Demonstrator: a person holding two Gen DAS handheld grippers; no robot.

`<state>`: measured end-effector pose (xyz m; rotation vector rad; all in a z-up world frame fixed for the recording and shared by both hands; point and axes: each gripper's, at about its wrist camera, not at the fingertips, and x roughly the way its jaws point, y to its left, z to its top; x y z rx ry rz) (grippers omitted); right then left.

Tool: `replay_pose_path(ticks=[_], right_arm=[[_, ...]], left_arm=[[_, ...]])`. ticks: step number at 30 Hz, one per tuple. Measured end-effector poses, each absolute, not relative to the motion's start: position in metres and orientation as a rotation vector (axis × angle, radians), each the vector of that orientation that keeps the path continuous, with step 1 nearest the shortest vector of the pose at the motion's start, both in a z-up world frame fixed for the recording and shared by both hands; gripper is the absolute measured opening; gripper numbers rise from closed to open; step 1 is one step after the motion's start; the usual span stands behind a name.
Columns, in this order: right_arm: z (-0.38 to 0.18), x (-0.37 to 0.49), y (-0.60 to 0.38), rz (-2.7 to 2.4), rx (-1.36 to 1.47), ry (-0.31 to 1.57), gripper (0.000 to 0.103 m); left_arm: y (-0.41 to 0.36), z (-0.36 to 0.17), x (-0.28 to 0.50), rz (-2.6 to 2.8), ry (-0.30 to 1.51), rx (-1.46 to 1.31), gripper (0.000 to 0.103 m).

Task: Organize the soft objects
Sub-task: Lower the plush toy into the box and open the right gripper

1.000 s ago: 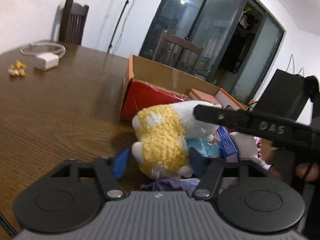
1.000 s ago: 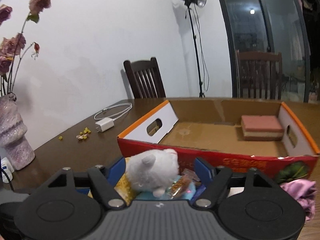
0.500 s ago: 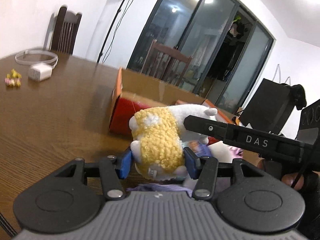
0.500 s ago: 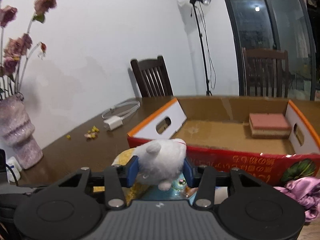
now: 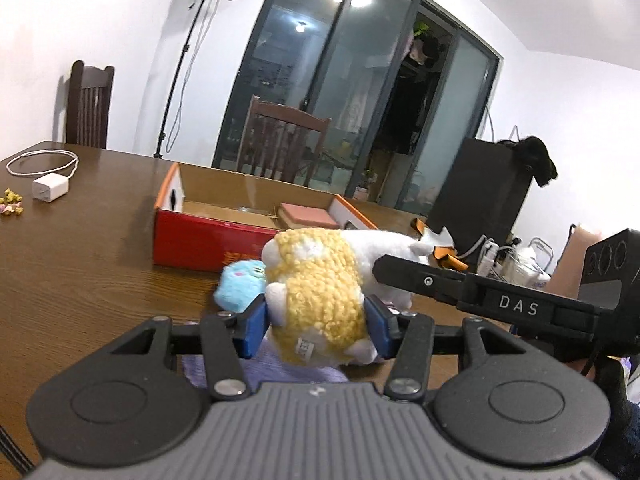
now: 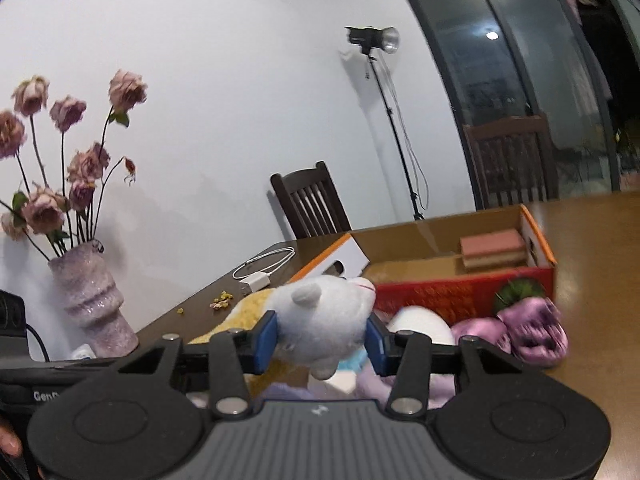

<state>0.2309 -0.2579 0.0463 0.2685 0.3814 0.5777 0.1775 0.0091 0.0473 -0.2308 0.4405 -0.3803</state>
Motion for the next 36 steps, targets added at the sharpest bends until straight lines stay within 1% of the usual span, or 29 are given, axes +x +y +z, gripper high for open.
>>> replay_pose_path(ticks=[5,10,15,18,23,29,33,36], right_arm=[[0.048,0.223,-0.271,0.569,0.278,0.371,0.045],[0.052,0.235,-0.272,0.574,0.252,0.36,0.045],[0.07,0.287,-0.264,0.586,0.218,0.353,0.045],[0.084,0.34,-0.255,0.597,0.196,0.371,0.044],[0.096,0.448,-0.232,0.603,0.189,0.484,0.044],[0.071,0.567,-0.193,0.595,0.191,0.686,0.045],[0.043,0.622,-0.17,0.579,0.184,0.819,0.047],[0.024,0.64,-0.159,0.554,0.149,0.879,0.051]], left_arm=[[0.0,0.05,0.176,-0.388,0.436,-0.214,0.051],[0.001,0.056,0.193,-0.396,0.429,-0.204,0.051],[0.011,0.072,0.253,-0.41,0.41,-0.181,0.051],[0.019,0.083,0.304,-0.408,0.416,-0.167,0.051],[0.035,0.09,0.399,-0.386,0.48,-0.156,0.051],[0.05,0.063,0.501,-0.298,0.634,-0.133,0.051],[0.051,0.04,0.546,-0.257,0.74,-0.061,0.053],[0.046,0.04,0.552,-0.258,0.731,0.006,0.056]])
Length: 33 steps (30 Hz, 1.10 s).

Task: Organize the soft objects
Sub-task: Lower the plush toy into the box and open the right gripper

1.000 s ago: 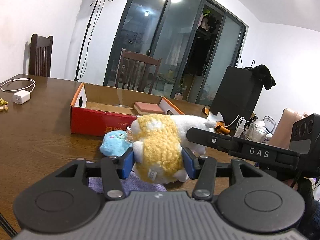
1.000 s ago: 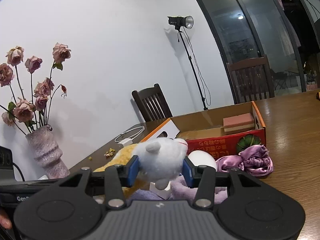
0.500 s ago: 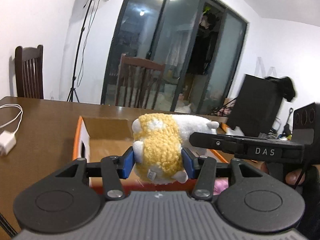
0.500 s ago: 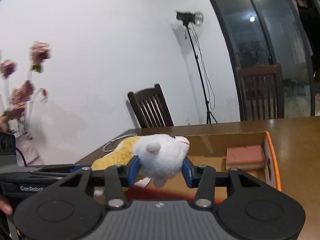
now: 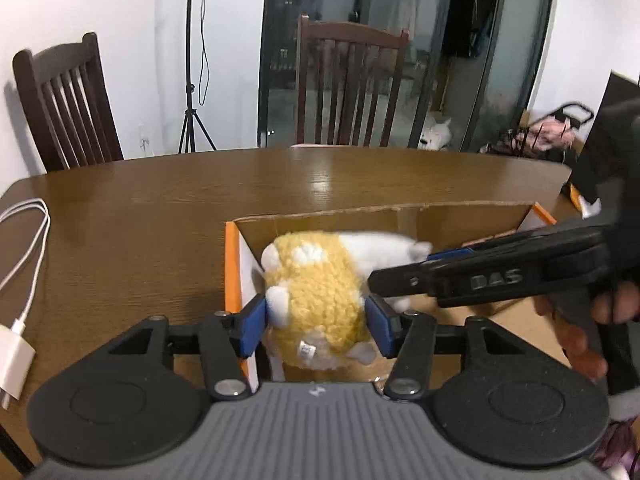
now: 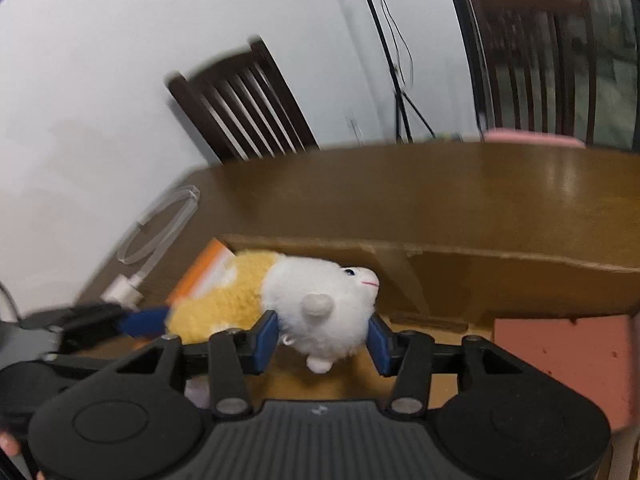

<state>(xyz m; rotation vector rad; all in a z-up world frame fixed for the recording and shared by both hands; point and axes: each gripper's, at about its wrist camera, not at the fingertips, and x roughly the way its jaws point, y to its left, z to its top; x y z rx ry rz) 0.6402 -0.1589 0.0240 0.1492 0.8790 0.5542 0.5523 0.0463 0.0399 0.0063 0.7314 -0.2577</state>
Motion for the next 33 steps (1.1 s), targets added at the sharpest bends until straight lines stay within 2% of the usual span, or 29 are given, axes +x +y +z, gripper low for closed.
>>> replay_pose_path(ticks=[10,18,19,23,27,31,33], right_arm=[[0.002,0.635,-0.155,0.571,0.133,0.935,0.058],[0.0,0.611,-0.166,0.628,0.147,0.944,0.058],[0.003,0.605,-0.166,0.621,0.129,0.933,0.058],[0.033,0.579,-0.172,0.571,0.059,0.863,0.058],[0.082,0.552,-0.198,0.538,0.047,0.778,0.059],[0.133,0.506,-0.235,0.502,0.027,0.66,0.065],[0.15,0.474,-0.252,0.493,0.009,0.596,0.069]], left_arm=[[0.037,0.033,0.539,-0.281,0.749,0.03,0.056],[0.028,0.033,0.506,-0.245,0.752,0.037,0.057],[0.03,0.033,0.503,-0.246,0.751,0.024,0.06],[0.044,0.053,0.491,-0.218,0.702,-0.046,0.063],[0.053,0.102,0.456,-0.205,0.599,-0.073,0.064],[0.05,0.15,0.407,-0.178,0.487,-0.044,0.069],[0.046,0.163,0.377,-0.188,0.417,-0.021,0.076]])
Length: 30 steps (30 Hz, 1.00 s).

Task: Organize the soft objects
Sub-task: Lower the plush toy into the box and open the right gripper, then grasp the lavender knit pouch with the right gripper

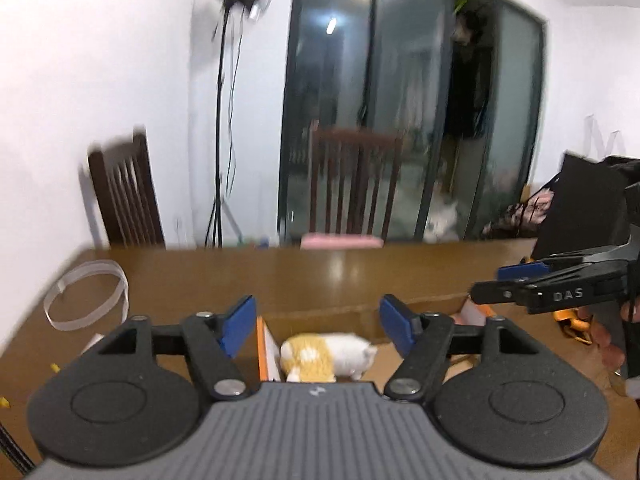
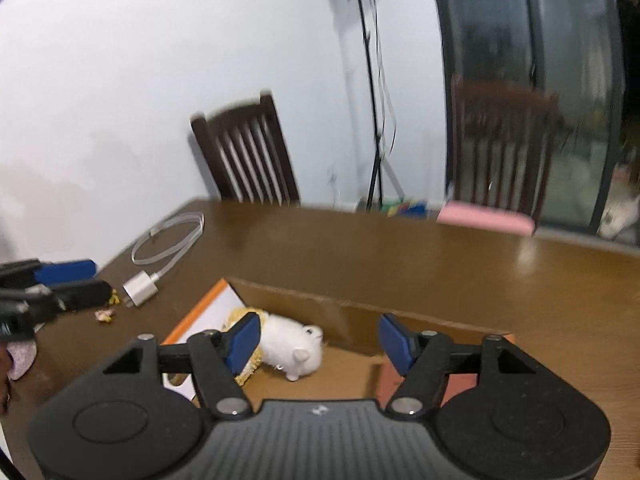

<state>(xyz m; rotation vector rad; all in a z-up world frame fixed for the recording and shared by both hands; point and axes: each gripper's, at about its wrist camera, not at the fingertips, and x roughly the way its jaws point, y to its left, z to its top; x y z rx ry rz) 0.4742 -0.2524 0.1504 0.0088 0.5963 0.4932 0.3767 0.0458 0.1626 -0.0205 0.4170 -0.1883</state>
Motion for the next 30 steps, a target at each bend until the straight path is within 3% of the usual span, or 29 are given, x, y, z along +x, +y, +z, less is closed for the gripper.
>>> replay_pose_path(ticks=[7,14,22,30], right_arm=[[0.165,0.359,-0.294,0.462,-0.008,0.407,0.077],[0.111,0.259,-0.299,0.452,-0.004,0.306,0.083],[0.015,0.184,-0.288,0.479,0.087,0.474,0.085],[0.0,0.174,-0.273,0.505,0.068,0.509,0.083]], left_arm=[[0.029,0.15,0.282,-0.217,0.319,-0.022,0.089],[0.018,0.083,0.196,-0.215,0.341,-0.052,0.093],[0.018,0.013,0.141,-0.178,0.518,-0.069,0.094],[0.019,0.009,0.158,-0.221,0.513,-0.157,0.089]])
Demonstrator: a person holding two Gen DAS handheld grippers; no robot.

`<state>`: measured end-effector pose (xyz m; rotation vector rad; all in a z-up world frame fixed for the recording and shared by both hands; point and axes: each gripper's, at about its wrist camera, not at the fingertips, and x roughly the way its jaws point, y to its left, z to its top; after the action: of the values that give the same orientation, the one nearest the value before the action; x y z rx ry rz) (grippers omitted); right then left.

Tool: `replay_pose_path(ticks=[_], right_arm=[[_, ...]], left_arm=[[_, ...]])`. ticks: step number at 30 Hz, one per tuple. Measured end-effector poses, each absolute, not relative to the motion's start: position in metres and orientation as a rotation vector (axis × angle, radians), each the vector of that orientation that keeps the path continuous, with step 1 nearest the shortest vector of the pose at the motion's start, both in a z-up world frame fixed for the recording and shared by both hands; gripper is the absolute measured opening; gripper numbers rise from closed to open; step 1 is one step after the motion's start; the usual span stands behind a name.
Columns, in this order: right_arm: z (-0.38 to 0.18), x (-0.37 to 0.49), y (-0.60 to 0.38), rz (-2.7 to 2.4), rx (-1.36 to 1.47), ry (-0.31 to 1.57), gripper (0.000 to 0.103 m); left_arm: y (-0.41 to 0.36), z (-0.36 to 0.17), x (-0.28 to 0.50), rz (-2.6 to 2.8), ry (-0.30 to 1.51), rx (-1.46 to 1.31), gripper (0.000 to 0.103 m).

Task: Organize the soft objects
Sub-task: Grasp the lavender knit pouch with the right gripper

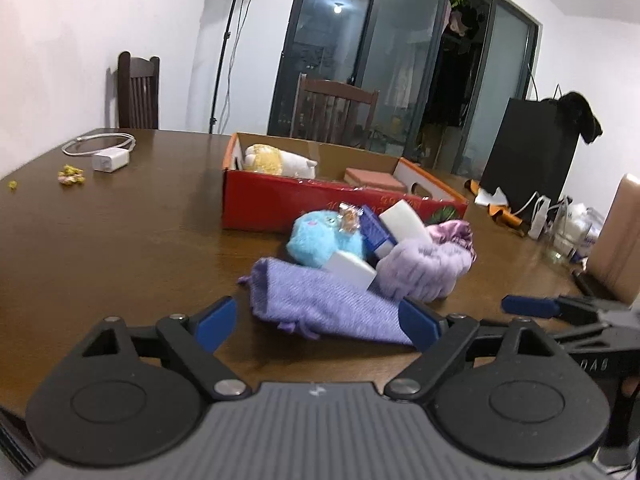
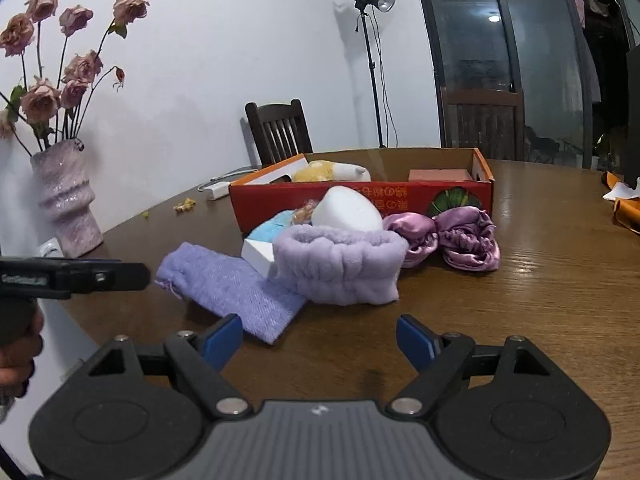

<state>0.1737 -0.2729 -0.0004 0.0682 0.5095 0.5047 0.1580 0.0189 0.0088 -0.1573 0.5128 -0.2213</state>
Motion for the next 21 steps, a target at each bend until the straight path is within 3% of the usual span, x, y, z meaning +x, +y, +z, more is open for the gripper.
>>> replay_pose_path(ticks=[5,9,11,14,21], right_arm=[[-0.001,0.187,-0.257,0.528,0.055,0.526,0.083],[-0.004,0.198,-0.245,0.547,0.053,0.547,0.082],[-0.006,0.204,-0.24,0.55,0.056,0.557,0.082],[-0.006,0.213,-0.235,0.568,0.08,0.57,0.082],[-0.012,0.231,-0.227,0.589,0.17,0.626,0.076]], left_arm=[[0.021,0.001,0.184,-0.213,0.566,-0.22,0.061],[0.03,-0.004,0.199,-0.234,0.585,-0.276,0.056],[0.034,-0.004,0.206,-0.257,0.602,-0.287,0.024],[0.038,0.0,0.209,-0.316,0.615,-0.303,0.012],[0.047,0.002,0.193,-0.328,0.637,-0.257,0.009]])
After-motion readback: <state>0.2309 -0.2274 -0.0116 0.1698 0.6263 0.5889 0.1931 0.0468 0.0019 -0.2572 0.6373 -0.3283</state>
